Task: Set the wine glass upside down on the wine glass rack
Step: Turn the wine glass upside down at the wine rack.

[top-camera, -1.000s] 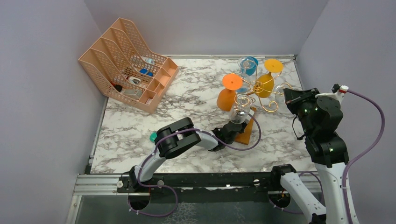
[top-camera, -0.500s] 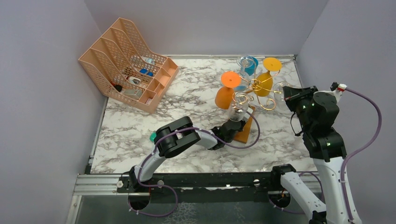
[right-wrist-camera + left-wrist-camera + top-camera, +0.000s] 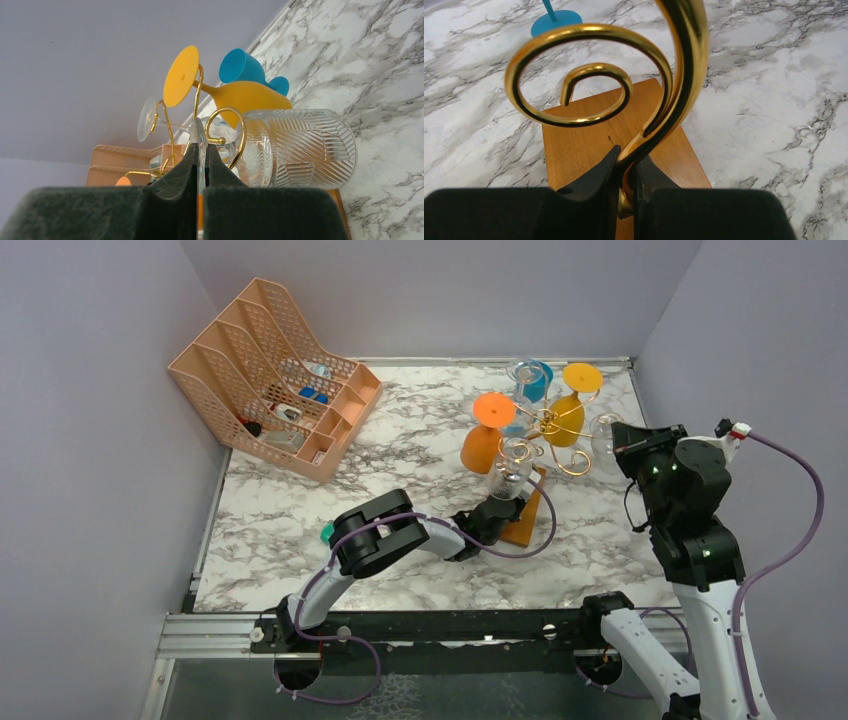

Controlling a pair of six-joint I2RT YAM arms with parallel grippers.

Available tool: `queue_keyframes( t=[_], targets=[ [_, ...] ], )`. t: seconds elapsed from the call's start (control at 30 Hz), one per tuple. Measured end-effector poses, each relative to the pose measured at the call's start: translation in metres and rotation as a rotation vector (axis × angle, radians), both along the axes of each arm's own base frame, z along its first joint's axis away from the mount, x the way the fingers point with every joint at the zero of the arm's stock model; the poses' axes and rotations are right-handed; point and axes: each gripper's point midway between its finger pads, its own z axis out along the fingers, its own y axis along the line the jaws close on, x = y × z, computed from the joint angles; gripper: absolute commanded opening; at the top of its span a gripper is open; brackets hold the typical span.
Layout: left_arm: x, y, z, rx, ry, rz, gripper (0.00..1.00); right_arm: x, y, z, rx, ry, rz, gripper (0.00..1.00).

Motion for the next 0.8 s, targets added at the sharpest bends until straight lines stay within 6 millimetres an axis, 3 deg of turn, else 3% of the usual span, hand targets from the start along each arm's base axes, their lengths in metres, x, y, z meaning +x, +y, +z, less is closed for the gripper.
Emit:
queue_keyframes(
  t=[0.43,0.8],
  targets=[
    [0.0,0.0,0.0,-0.001,0.001,-0.001,0.0,0.0,-0.009,-0.002,-0.031,0.004,-0.042,0.01],
    [0.005,0.002,0.0,0.001,0.001,-0.01,0.0,0.015,-0.01,0.0,-0.045,0.004,-0.057,0.01]
  ],
)
